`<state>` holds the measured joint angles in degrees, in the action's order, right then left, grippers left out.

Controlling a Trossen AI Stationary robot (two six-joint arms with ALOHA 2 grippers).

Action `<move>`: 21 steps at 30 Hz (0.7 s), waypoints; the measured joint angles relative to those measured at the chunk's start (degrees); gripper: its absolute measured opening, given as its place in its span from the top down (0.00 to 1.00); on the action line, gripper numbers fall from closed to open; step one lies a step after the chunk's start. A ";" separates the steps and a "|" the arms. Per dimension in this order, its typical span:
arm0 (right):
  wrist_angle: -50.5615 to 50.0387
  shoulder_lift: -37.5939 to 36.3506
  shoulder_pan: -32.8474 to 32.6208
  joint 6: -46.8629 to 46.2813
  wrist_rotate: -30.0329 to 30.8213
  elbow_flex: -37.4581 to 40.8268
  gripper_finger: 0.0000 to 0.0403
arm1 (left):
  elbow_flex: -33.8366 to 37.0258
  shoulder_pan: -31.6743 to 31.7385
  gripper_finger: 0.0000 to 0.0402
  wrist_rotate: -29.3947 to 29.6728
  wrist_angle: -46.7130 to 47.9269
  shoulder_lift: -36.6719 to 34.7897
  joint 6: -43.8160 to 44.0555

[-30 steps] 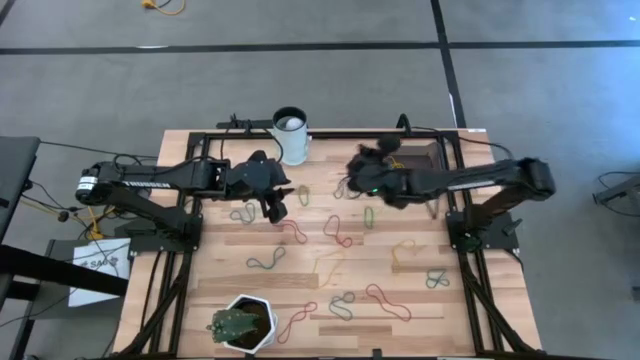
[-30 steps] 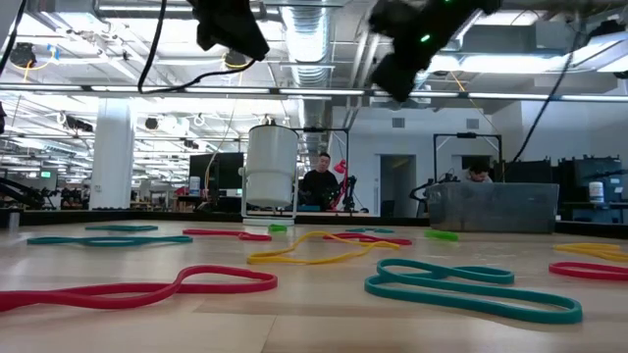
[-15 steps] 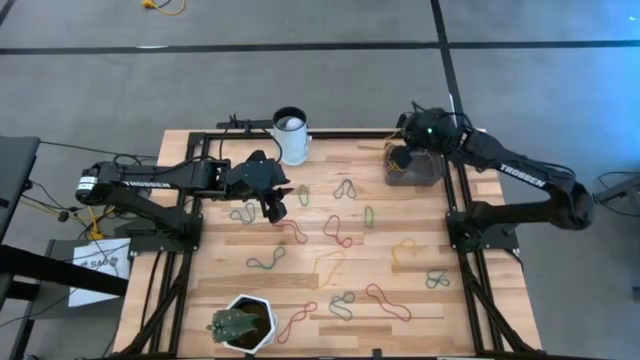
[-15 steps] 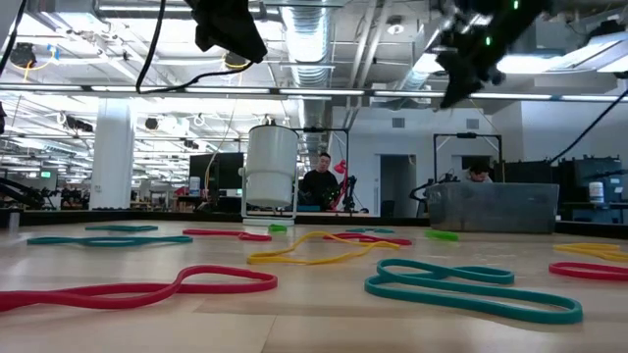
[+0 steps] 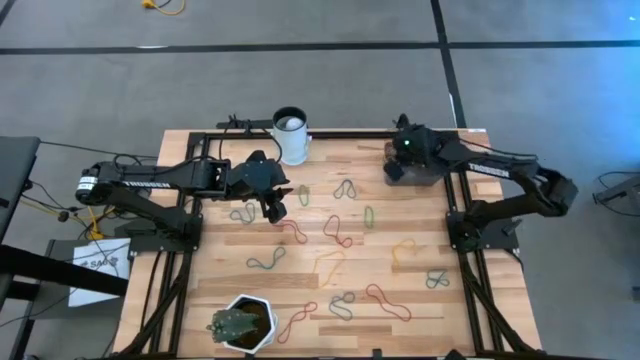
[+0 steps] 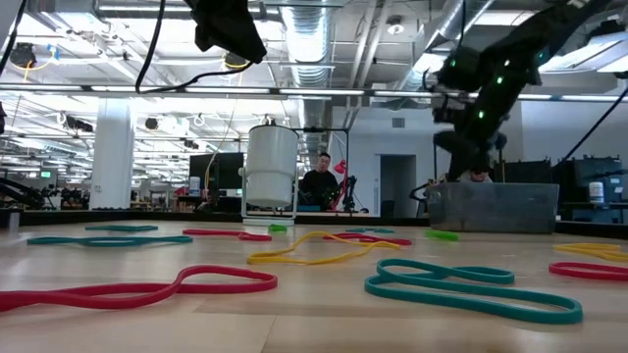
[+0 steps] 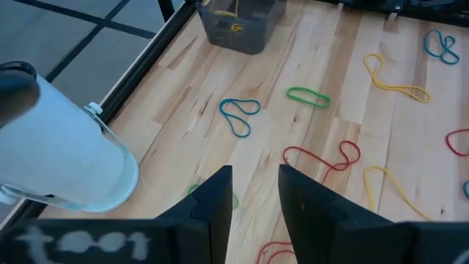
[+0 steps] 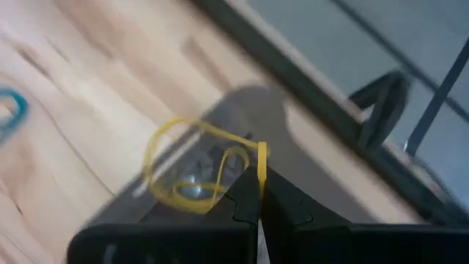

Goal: Pick and place items into bin
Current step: Put the top yellow rubber band into the bin

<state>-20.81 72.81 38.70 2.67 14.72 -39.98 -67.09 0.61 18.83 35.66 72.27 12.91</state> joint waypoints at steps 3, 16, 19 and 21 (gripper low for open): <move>-0.13 3.44 0.06 -0.05 0.05 0.06 1.00 | 0.00 0.01 0.74 0.00 0.02 0.00 0.03; 0.72 7.37 0.06 -1.08 0.15 -0.06 0.91 | 0.00 0.01 0.74 0.02 0.02 0.00 0.20; -1.18 6.02 0.06 -1.59 0.11 -1.06 0.86 | 0.00 0.01 0.74 0.02 0.02 0.00 0.20; -3.12 4.80 0.06 -1.60 0.13 -2.31 0.84 | 0.00 0.01 0.74 0.02 0.02 0.00 0.20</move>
<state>-23.93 77.60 38.76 1.07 14.84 -42.29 -67.09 0.62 18.85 35.68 72.27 13.10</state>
